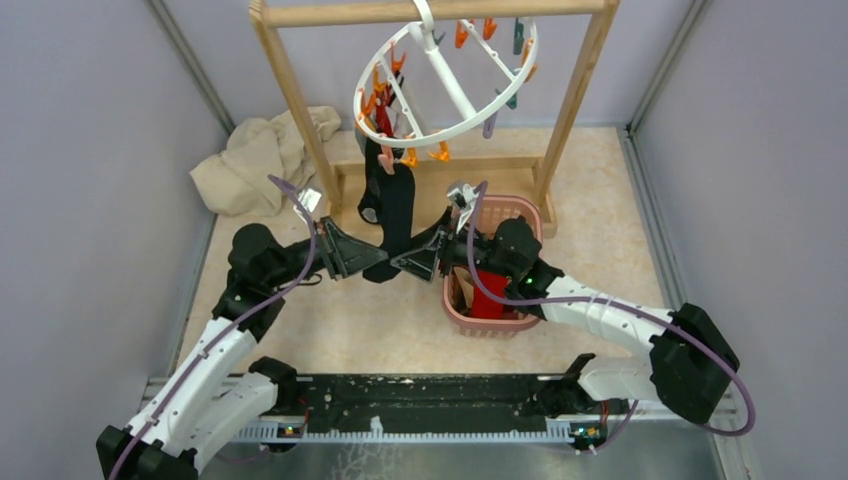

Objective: Remove the socks clipped to the hanger
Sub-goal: Remove the sock from the hanger.

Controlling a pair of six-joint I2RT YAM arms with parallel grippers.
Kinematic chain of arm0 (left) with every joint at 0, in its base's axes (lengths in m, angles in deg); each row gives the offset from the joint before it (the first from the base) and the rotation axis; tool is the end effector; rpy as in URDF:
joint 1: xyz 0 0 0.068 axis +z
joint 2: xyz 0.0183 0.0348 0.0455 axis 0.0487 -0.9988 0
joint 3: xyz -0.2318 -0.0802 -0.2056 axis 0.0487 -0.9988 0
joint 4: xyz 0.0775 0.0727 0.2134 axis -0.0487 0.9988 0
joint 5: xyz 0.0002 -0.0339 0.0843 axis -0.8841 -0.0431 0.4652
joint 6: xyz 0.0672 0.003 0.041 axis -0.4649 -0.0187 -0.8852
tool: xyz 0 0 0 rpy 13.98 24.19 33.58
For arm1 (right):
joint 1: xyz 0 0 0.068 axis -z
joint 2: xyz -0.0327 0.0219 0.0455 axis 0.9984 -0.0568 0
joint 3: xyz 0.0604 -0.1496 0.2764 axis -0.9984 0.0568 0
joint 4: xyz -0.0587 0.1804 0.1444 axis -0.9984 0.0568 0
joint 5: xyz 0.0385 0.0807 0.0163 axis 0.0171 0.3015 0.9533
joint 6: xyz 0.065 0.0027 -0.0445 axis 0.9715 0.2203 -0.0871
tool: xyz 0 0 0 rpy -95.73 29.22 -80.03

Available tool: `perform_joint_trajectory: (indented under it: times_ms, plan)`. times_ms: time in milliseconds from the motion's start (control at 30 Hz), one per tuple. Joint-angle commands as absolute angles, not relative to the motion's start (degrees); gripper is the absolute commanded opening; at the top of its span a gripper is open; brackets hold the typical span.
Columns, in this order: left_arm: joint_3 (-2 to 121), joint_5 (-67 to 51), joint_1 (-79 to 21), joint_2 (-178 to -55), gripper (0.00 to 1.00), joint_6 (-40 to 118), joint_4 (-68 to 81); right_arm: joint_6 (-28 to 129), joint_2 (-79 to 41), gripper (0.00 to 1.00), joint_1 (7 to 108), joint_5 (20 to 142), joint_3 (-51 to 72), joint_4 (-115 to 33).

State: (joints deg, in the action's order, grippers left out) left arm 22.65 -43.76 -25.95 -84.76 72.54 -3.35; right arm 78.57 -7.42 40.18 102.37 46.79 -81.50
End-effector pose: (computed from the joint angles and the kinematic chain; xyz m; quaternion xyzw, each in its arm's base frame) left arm 0.1126 -0.0992 0.3650 0.1493 0.6750 -0.5899 0.4172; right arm 0.1566 0.2134 0.3700 -0.2554 0.6010 0.6052 0.4554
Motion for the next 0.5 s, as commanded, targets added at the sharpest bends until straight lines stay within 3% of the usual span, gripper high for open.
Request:
perform_joint_trajectory:
  times_ms: [0, 467]
  plan:
    - [26.5, -40.4, -26.3, -84.1, 0.14, 67.9, 2.3, 72.3, -3.2, 0.62, 40.6, 95.4, 43.1, -69.4]
    - [36.1, -21.8, -30.0, -89.2, 0.12, 58.1, 19.1, 62.1, 5.8, 0.68, 40.6, 81.7, 35.7, -44.3]
